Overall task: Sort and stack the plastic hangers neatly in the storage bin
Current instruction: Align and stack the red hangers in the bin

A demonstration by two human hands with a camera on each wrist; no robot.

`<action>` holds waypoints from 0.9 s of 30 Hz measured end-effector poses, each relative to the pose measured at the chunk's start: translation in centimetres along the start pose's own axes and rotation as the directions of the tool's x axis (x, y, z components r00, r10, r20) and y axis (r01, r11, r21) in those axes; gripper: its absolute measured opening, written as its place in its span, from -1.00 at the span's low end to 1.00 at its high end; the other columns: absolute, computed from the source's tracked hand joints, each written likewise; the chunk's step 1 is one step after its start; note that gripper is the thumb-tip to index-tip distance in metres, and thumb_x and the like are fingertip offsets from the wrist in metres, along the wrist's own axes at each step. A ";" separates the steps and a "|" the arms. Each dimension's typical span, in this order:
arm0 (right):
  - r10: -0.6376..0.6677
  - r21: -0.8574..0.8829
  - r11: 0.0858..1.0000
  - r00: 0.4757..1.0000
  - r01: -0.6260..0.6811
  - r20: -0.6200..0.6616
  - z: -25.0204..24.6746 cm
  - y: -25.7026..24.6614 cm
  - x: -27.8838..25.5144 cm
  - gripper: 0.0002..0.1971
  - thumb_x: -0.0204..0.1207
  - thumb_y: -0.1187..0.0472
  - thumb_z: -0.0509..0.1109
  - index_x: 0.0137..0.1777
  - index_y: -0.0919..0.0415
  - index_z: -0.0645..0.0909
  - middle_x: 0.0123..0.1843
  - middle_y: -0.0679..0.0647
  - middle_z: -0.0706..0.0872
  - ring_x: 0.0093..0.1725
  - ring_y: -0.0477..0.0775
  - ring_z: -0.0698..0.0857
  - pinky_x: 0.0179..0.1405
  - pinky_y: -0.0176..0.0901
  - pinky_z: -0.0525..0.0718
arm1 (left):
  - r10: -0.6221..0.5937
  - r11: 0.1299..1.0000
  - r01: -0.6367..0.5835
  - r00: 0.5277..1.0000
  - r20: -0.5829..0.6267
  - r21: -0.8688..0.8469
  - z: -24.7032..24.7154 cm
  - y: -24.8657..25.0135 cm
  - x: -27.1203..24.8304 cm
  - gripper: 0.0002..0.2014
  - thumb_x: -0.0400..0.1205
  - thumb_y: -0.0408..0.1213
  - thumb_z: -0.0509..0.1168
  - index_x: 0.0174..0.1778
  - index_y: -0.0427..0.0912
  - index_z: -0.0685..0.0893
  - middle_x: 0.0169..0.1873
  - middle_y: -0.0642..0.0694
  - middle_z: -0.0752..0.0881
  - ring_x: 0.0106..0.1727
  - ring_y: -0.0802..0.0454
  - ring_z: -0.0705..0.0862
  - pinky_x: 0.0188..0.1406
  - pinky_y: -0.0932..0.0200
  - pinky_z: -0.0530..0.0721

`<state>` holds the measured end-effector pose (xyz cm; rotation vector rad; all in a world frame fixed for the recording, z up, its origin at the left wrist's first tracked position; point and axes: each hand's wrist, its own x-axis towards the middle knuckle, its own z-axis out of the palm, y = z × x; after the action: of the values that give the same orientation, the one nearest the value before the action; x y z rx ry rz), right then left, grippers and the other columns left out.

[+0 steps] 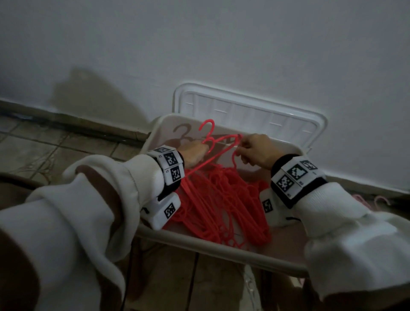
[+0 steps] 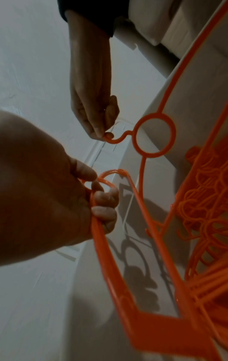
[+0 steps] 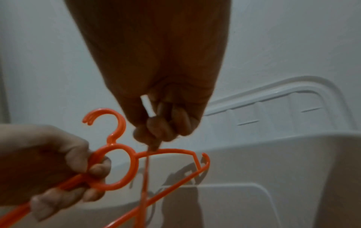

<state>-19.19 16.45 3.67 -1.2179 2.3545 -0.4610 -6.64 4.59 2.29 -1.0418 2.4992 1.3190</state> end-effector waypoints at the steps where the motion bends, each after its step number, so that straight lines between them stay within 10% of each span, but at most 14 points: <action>1: 0.057 0.038 0.998 0.998 -0.057 -0.014 0.1 0.1 -0.1 -0.88 0.54 0.35 0.26 0.05 0.23 0.52 -0.35 0.14 0.66 -0.60 -0.23 0.56 -0.50 -0.33 0.46 | 0.008 0.999 -0.007 1.000 -0.009 0.036 -0.1 0.1 -0.1 -0.68 0.71 -0.30 0.03 -0.37 -0.19 0.47 -0.27 -0.21 0.62 -0.20 -0.10 0.56 -0.32 0.12 0.41; 4: 0.214 0.205 0.954 0.976 -0.218 0.042 -0.1 0.7 -0.5 -0.88 0.55 0.41 0.20 0.00 0.33 0.55 -0.41 0.15 0.66 -0.59 -0.12 0.64 -0.61 -0.41 0.52 | 0.033 0.993 -0.030 0.999 -0.024 0.116 -0.3 0.4 -0.4 -0.69 0.75 -0.27 -0.01 -0.24 -0.22 0.54 -0.05 -0.28 0.63 -0.03 -0.18 0.60 -0.11 0.08 0.44; 10: 0.224 0.725 0.626 0.956 -0.288 0.187 -0.2 0.4 -1.6 -0.77 0.62 0.34 0.24 -0.28 0.37 0.52 -0.62 0.07 0.70 -0.62 -0.08 0.70 -0.56 -0.32 0.71 | -0.065 0.987 0.082 0.990 0.128 -0.137 1.3 0.1 0.7 -0.69 0.66 -0.14 0.14 -0.41 -0.11 0.46 -0.47 -0.06 0.49 -0.43 -0.02 0.46 -0.52 0.25 0.30; 14: 0.104 0.766 0.626 0.989 -0.148 0.107 -0.1 0.1 -0.8 -0.83 0.57 0.41 0.27 -0.26 0.32 0.51 -0.55 -0.01 0.74 -0.59 -0.12 0.71 -0.53 -0.33 0.72 | 0.001 0.987 0.048 0.952 0.306 -0.150 1.7 0.7 0.3 -0.71 0.62 0.04 0.22 -0.36 -0.01 0.47 -0.47 0.02 0.40 -0.49 0.13 0.30 -0.53 0.26 0.24; 18: -0.042 0.781 0.622 0.994 -0.054 0.102 0.1 0.2 -0.4 -0.86 0.59 0.44 0.23 -0.20 0.33 0.53 -0.48 -0.04 0.77 -0.52 -0.17 0.72 -0.50 -0.39 0.68 | 0.163 0.964 -0.100 0.953 0.254 -0.245 0.8 0.2 0.2 -0.80 0.59 -0.37 0.31 -0.28 0.03 0.58 -0.51 0.17 0.65 -0.44 0.28 0.58 -0.45 0.43 0.46; 23: -0.089 0.867 0.499 0.996 0.020 0.028 0.7 -0.2 0.9 -0.83 0.58 0.43 0.24 -0.23 0.27 0.53 -0.40 0.03 0.80 -0.49 -0.12 0.74 -0.44 -0.34 0.71 | 0.129 0.991 -0.136 0.932 0.339 -0.004 1.5 -1.4 0.4 -0.69 0.61 -0.23 0.32 0.28 -0.13 0.60 0.20 -0.02 0.62 0.20 0.08 0.54 0.20 0.35 0.41; 27: -0.049 0.866 0.499 0.999 0.033 -0.010 1.0 -0.3 2.1 -0.91 0.55 0.43 0.29 -0.14 0.27 0.55 -0.42 0.06 0.79 -0.51 -0.07 0.74 -0.49 -0.28 0.71 | 0.130 0.990 -0.112 0.957 0.258 -0.083 1.9 -2.7 1.4 -0.85 0.71 -0.26 0.15 -0.07 -0.21 0.60 -0.21 -0.13 0.64 -0.23 0.09 0.56 -0.23 0.35 0.50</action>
<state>-19.51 14.45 2.47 -0.7322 1.6126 -1.4378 -6.36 4.31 -1.34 -0.6807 2.3649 1.4768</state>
